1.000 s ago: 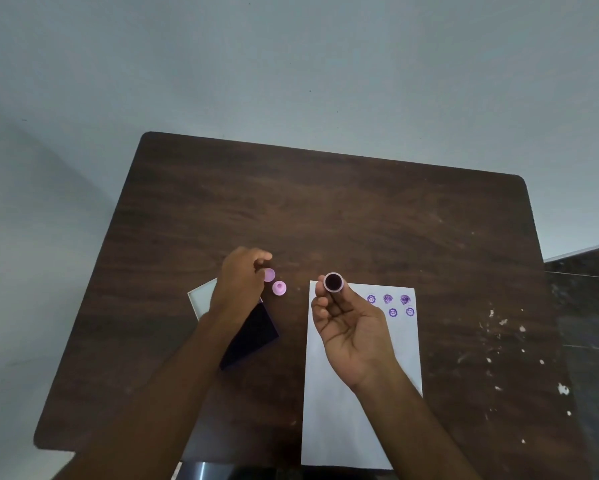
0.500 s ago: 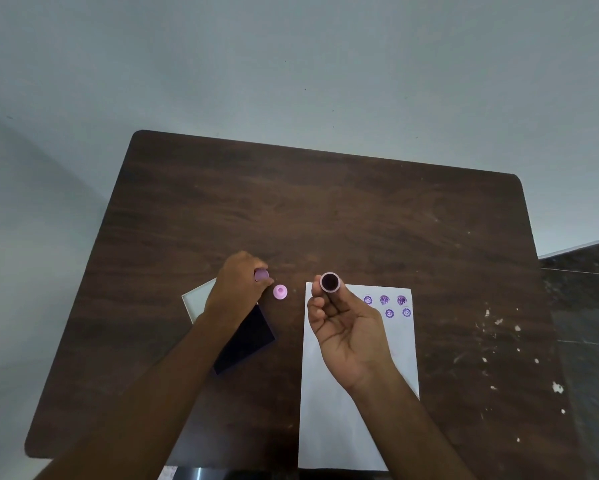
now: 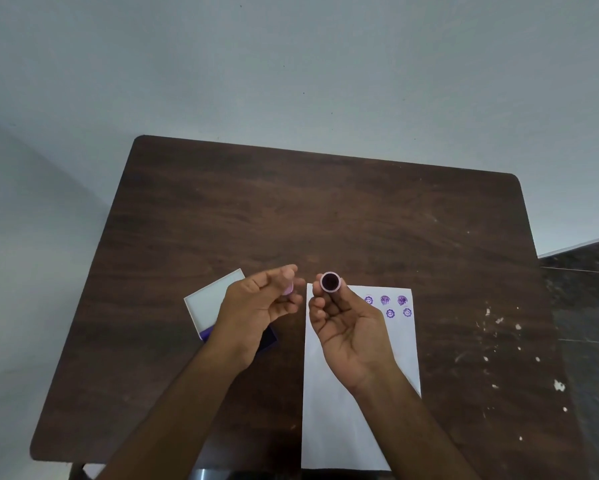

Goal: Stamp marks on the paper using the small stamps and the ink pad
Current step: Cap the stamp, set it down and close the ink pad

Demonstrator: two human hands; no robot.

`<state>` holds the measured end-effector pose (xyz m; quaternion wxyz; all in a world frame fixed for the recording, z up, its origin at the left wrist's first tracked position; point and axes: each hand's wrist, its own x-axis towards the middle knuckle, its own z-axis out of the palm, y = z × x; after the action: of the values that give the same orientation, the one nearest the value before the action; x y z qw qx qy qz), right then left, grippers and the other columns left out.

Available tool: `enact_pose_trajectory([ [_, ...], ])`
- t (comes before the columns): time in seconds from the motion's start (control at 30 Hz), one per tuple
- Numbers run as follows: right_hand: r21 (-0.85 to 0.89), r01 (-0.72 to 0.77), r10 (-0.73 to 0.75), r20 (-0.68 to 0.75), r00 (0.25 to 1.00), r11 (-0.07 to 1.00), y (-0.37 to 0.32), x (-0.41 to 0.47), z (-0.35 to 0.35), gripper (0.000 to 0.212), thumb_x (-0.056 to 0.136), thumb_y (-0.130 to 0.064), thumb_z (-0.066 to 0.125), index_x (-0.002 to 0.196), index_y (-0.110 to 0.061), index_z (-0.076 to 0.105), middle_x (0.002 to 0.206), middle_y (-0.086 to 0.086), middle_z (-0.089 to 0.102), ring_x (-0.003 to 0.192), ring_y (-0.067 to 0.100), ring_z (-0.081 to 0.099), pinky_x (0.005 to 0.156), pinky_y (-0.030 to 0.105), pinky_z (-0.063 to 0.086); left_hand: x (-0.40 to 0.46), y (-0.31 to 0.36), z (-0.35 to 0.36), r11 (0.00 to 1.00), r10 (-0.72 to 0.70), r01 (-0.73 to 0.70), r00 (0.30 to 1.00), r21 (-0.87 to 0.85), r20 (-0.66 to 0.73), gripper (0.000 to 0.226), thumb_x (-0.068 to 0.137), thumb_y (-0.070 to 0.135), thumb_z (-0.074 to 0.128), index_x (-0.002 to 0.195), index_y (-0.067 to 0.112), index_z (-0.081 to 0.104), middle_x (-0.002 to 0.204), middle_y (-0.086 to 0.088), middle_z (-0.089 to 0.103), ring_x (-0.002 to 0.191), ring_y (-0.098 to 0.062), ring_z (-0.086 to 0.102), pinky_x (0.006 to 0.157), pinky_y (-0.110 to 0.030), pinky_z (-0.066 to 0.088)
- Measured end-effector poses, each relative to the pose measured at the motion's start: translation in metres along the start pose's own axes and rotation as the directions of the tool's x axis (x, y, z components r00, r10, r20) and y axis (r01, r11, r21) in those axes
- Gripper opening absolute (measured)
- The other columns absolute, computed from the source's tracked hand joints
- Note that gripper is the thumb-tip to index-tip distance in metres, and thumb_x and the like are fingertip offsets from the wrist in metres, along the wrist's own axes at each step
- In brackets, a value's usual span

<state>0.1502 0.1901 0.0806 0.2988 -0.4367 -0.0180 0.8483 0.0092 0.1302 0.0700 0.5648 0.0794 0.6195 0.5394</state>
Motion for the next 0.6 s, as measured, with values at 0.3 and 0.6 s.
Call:
enact_pose_trajectory([
  [0.3,0.018,0.013,-0.013,0.005,1.0,1.0,0.0,-0.003,-0.001,0.024,0.089,-0.013,0.064,0.106,0.003,0.07,0.102,0.022,0.071,0.082,0.026,0.07,0.072,0.032,0.059,-0.015,0.01,-0.005,0.996,0.056,-0.043,0.985,-0.08,0.164,0.045,0.089,0.017,0.063,0.133,0.007,0.056,0.122,-0.01,0.07,0.114,-0.024,0.066,0.103,-0.036,0.049],
  [0.6,-0.007,0.068,-0.068,-0.001,0.998,0.998,-0.002,-0.004,-0.003,0.023,0.088,-0.016,0.066,0.104,0.0,0.072,0.104,0.021,0.072,0.084,0.027,0.071,0.07,0.032,0.059,-0.025,0.008,0.018,0.991,0.068,-0.065,0.997,-0.114,0.021,0.039,0.085,0.032,0.064,0.118,0.011,0.068,0.11,-0.006,0.075,0.106,-0.018,0.07,0.09,-0.024,0.055],
])
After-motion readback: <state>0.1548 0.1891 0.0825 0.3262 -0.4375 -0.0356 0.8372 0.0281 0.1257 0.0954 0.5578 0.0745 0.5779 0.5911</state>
